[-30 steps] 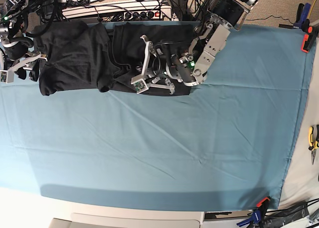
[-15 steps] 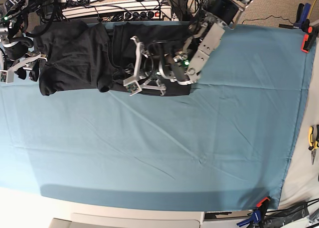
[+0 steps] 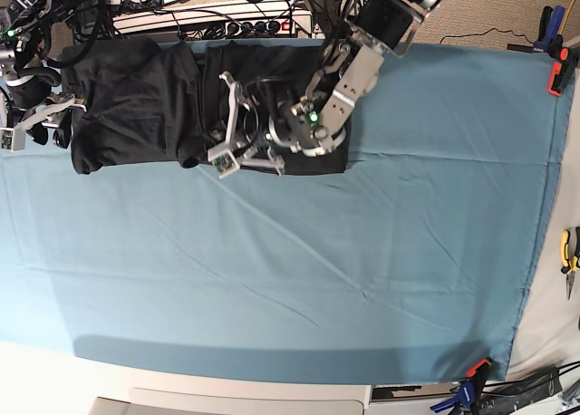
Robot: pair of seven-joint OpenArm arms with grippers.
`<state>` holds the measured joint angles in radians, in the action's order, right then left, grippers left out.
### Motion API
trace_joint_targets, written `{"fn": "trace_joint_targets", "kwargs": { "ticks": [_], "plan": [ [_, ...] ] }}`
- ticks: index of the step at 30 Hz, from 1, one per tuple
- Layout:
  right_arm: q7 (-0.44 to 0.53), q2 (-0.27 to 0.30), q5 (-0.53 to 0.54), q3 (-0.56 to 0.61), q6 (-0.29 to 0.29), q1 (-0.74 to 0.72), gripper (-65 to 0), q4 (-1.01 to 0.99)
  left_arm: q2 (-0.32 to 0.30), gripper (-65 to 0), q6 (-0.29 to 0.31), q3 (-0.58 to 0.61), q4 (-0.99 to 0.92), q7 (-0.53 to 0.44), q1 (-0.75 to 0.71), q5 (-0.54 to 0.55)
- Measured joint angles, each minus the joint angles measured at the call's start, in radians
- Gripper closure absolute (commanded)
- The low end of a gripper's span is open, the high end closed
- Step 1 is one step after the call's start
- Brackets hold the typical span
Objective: Fold the T-shirt properly
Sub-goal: 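Release the shirt and move the left arm away to the side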
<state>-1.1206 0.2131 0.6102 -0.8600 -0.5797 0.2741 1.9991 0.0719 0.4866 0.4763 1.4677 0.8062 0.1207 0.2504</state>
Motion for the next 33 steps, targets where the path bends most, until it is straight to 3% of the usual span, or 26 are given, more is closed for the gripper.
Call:
{"fn": "trace_joint_targets", "kwargs": {
  "ticks": [12,13,17,22,27,30,33],
  "plan": [
    [0.0,0.0,0.0,0.0,0.0,0.0,-26.8,0.0,0.0,0.0,0.0,0.0,-0.068,-0.045,0.109,-0.018],
    [0.0,0.0,0.0,0.0,0.0,0.0,-26.8,0.0,0.0,0.0,-0.017,0.0,-0.072,-0.043,0.114,-0.054],
    [0.003,0.0,-0.014,0.0,0.039,0.0,-26.8,0.0,-0.04,0.0,-0.209,0.0,-0.074,0.014,0.18,-0.138],
    [0.036,0.002,-0.064,0.0,0.056,-0.002,-26.9,0.0,-0.135,0.0,-0.282,-0.107,-0.074,0.07,0.288,-0.134],
    [0.038,0.056,-0.084,0.0,0.072,-0.001,-26.9,-0.039,-0.234,0.0,-0.27,-0.294,-0.073,0.138,0.333,0.038],
    [0.026,0.118,-0.08,0.0,0.084,-0.006,-29.5,-0.166,-0.322,0.0,-0.2,-0.391,-0.074,0.183,0.33,0.138],
    [-0.024,0.173,0.002,-0.002,0.094,-0.023,-35.0,-0.355,-0.426,0.0,-0.137,-0.462,-0.074,0.214,0.327,0.269]
  ]
}}
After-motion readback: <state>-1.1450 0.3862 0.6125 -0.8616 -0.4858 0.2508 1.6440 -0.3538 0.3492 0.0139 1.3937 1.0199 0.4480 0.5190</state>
